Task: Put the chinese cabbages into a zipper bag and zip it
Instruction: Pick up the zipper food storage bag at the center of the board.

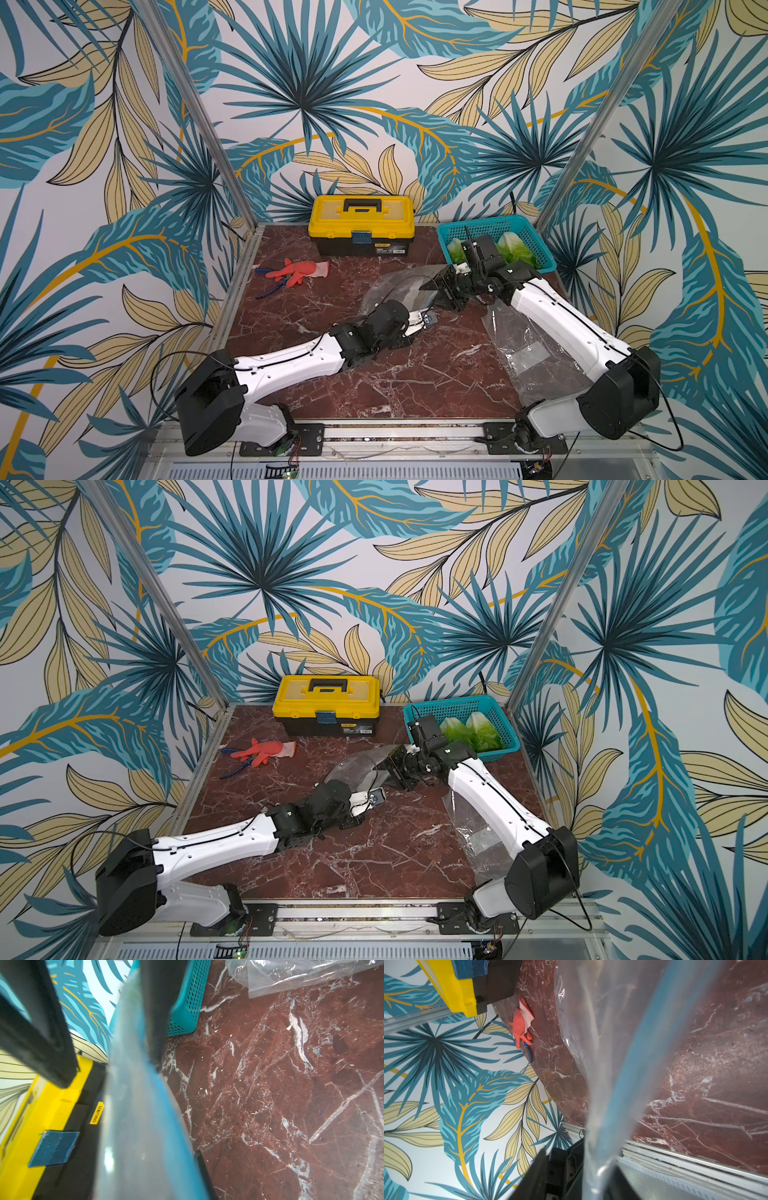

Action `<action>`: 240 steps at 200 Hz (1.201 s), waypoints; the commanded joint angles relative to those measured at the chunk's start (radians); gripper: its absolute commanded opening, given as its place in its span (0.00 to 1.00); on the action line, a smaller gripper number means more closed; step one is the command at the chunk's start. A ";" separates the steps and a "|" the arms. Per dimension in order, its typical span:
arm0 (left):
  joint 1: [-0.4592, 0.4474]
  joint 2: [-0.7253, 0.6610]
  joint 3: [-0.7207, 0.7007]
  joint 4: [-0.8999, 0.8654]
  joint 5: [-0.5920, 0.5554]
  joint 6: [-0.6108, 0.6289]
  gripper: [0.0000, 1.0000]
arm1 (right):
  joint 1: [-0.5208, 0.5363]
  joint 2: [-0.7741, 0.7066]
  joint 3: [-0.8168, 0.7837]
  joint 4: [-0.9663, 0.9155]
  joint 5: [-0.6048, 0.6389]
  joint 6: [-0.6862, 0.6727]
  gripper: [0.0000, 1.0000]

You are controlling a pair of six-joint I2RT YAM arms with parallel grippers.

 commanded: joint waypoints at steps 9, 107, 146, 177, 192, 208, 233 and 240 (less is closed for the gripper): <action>0.123 -0.113 0.034 -0.051 0.185 -0.187 0.00 | -0.177 -0.146 -0.023 0.002 0.043 -0.128 0.69; 0.424 0.056 0.293 -0.367 0.789 -0.791 0.00 | -0.102 -0.385 -0.205 0.123 0.349 -0.141 0.37; 0.422 0.051 0.302 -0.367 0.809 -0.833 0.00 | 0.102 -0.372 -0.336 0.367 0.457 0.060 0.67; 0.422 0.048 0.300 -0.367 0.783 -0.838 0.00 | 0.224 -0.315 -0.375 0.542 0.488 0.236 0.83; 0.422 0.049 0.302 -0.367 0.788 -0.838 0.00 | 0.241 -0.297 -0.393 0.596 0.509 0.290 0.85; 0.417 0.051 0.302 -0.367 0.794 -0.838 0.00 | 0.241 -0.279 -0.448 0.689 0.548 0.372 0.84; 0.412 0.042 0.301 -0.367 0.795 -0.840 0.00 | 0.244 -0.240 -0.461 0.758 0.609 0.422 0.84; 0.412 0.039 0.296 -0.367 0.794 -0.837 0.00 | 0.244 -0.240 -0.455 0.758 0.632 0.420 0.84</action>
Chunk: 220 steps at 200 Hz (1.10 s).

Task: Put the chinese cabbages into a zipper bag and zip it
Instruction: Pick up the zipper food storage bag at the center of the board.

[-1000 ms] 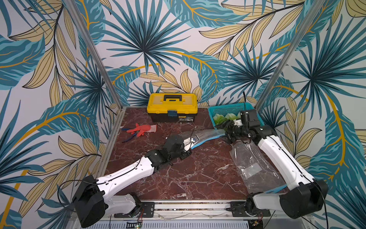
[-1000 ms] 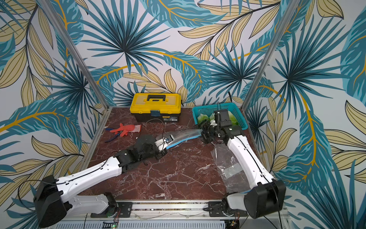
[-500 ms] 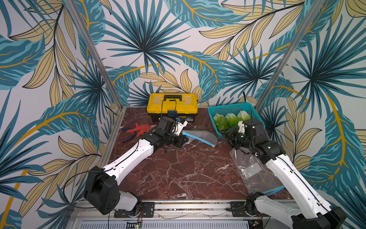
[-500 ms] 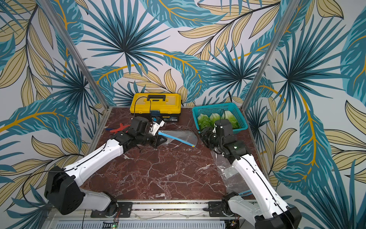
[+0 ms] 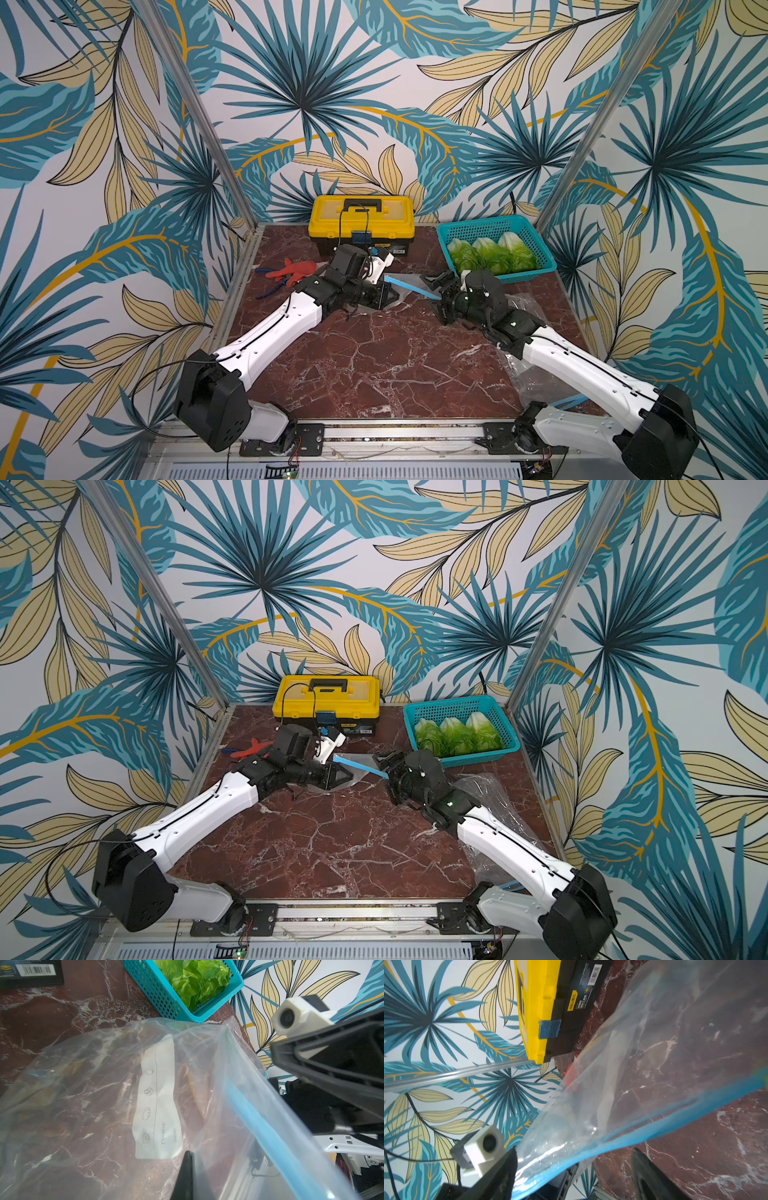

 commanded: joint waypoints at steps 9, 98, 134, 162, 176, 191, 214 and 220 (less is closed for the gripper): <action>-0.005 -0.029 0.009 -0.008 0.012 -0.001 0.00 | 0.004 0.020 -0.005 0.116 0.125 0.069 0.82; -0.013 -0.061 -0.093 -0.011 0.047 0.036 0.00 | -0.033 0.087 0.185 0.015 0.147 -0.137 0.72; -0.039 -0.059 -0.088 -0.012 0.028 0.046 0.00 | -0.035 0.189 0.261 0.025 0.041 -0.163 0.70; -0.015 -0.058 -0.081 -0.012 0.000 0.000 0.00 | -0.037 0.244 0.347 -0.115 -0.066 -0.302 0.69; 0.036 -0.049 -0.062 -0.040 0.054 -0.014 0.00 | -0.039 0.241 0.502 -0.467 -0.013 -0.565 0.72; 0.075 -0.042 -0.018 -0.142 0.105 0.057 0.00 | -0.052 0.196 0.573 -0.687 0.087 -0.875 0.75; 0.131 -0.012 0.026 -0.259 0.184 0.148 0.00 | -0.086 0.158 0.625 -0.893 0.151 -1.317 0.76; 0.142 0.005 0.043 -0.298 0.212 0.170 0.00 | -0.085 0.152 0.626 -0.920 0.139 -1.417 0.75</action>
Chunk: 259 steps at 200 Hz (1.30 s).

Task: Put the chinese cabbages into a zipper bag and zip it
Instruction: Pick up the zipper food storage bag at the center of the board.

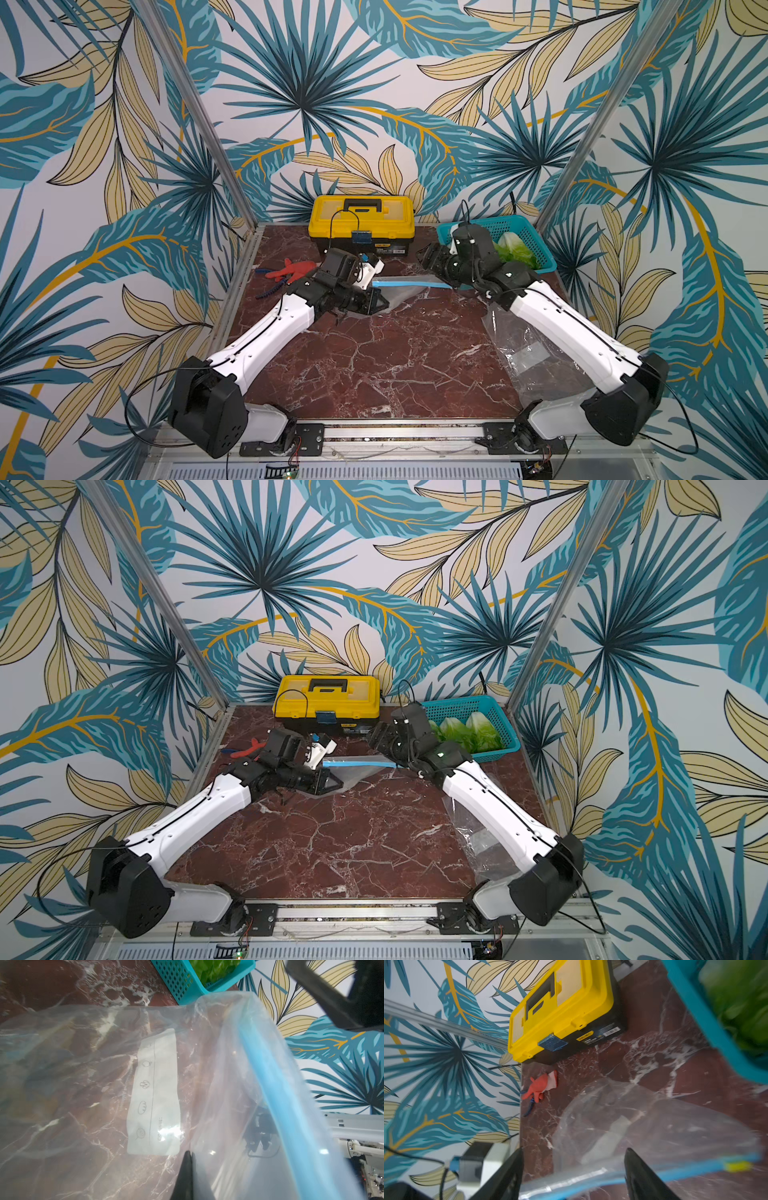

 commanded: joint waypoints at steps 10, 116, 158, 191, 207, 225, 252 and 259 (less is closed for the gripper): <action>0.051 0.068 0.094 -0.215 0.151 0.129 0.00 | -0.019 -0.065 0.019 -0.364 0.031 -0.746 0.73; 0.005 0.105 0.150 -0.260 0.247 0.106 0.00 | 0.206 0.016 -0.030 0.001 -0.002 -1.068 0.59; -0.004 0.108 0.158 -0.260 0.242 0.102 0.00 | 0.231 0.061 -0.025 0.023 0.009 -1.064 0.53; -0.013 0.112 0.160 -0.260 0.236 0.098 0.00 | 0.233 0.082 -0.028 0.063 0.040 -1.036 0.49; -0.013 0.112 0.160 -0.260 0.230 0.098 0.00 | 0.233 0.089 -0.026 0.064 0.023 -1.032 0.47; -0.015 0.112 0.158 -0.261 0.228 0.098 0.00 | 0.233 0.097 -0.023 0.050 0.026 -1.033 0.47; -0.014 0.112 0.156 -0.260 0.223 0.098 0.00 | 0.233 0.094 -0.029 0.039 0.031 -1.037 0.47; -0.015 0.111 0.156 -0.260 0.222 0.100 0.00 | 0.233 0.093 -0.029 0.033 0.021 -1.036 0.47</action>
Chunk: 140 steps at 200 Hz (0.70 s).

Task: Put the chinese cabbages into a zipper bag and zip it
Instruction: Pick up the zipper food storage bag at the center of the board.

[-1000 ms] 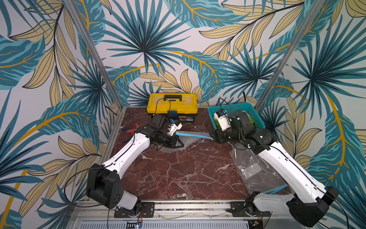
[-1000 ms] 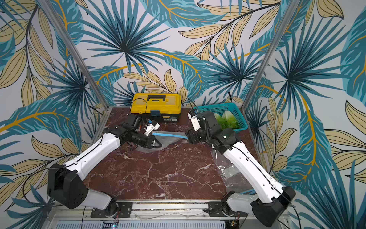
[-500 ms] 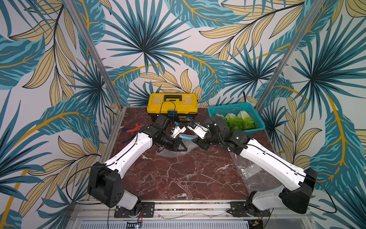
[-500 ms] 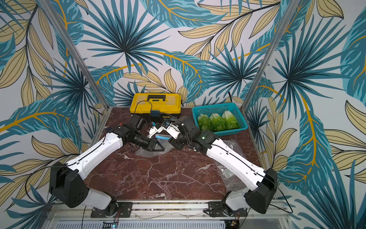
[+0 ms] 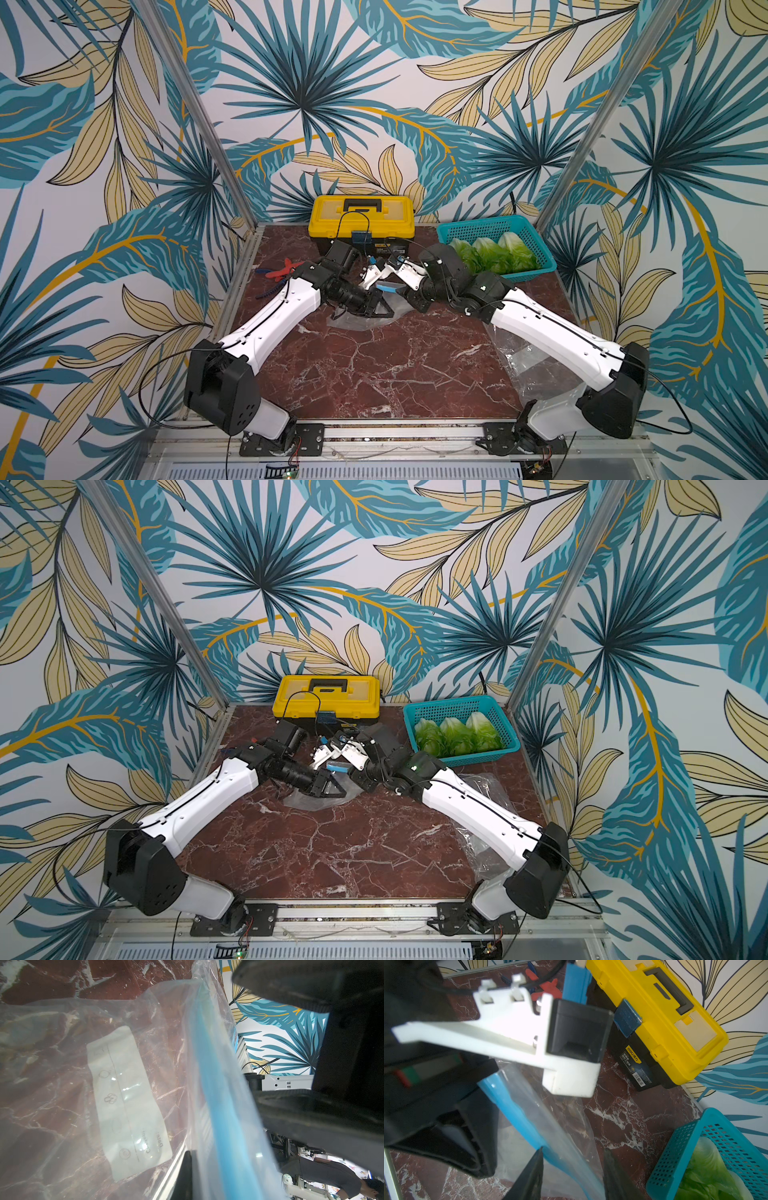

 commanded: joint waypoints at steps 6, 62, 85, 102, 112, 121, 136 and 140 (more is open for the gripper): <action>-0.004 0.002 0.023 -0.008 -0.008 0.004 0.00 | 0.002 0.004 0.001 -0.010 -0.008 0.006 0.47; -0.004 0.007 0.021 -0.008 -0.010 0.008 0.00 | 0.043 -0.007 -0.038 -0.018 0.004 0.004 0.47; -0.004 0.002 0.018 -0.007 -0.010 0.010 0.00 | 0.043 -0.004 -0.035 -0.002 0.028 0.008 0.46; -0.006 0.000 0.014 -0.008 -0.012 0.013 0.00 | 0.042 -0.001 -0.032 0.007 0.035 0.008 0.40; -0.006 -0.002 0.009 -0.008 -0.014 0.016 0.00 | 0.043 -0.001 -0.028 0.004 0.032 0.003 0.37; -0.006 -0.004 0.007 -0.008 -0.017 0.020 0.00 | 0.041 0.000 -0.024 -0.001 0.031 -0.002 0.36; -0.010 -0.005 0.003 -0.007 -0.020 0.026 0.00 | 0.040 0.001 -0.014 -0.015 0.032 -0.013 0.33; -0.012 -0.006 0.002 -0.008 -0.020 0.028 0.00 | 0.041 0.000 -0.014 -0.018 0.034 -0.015 0.33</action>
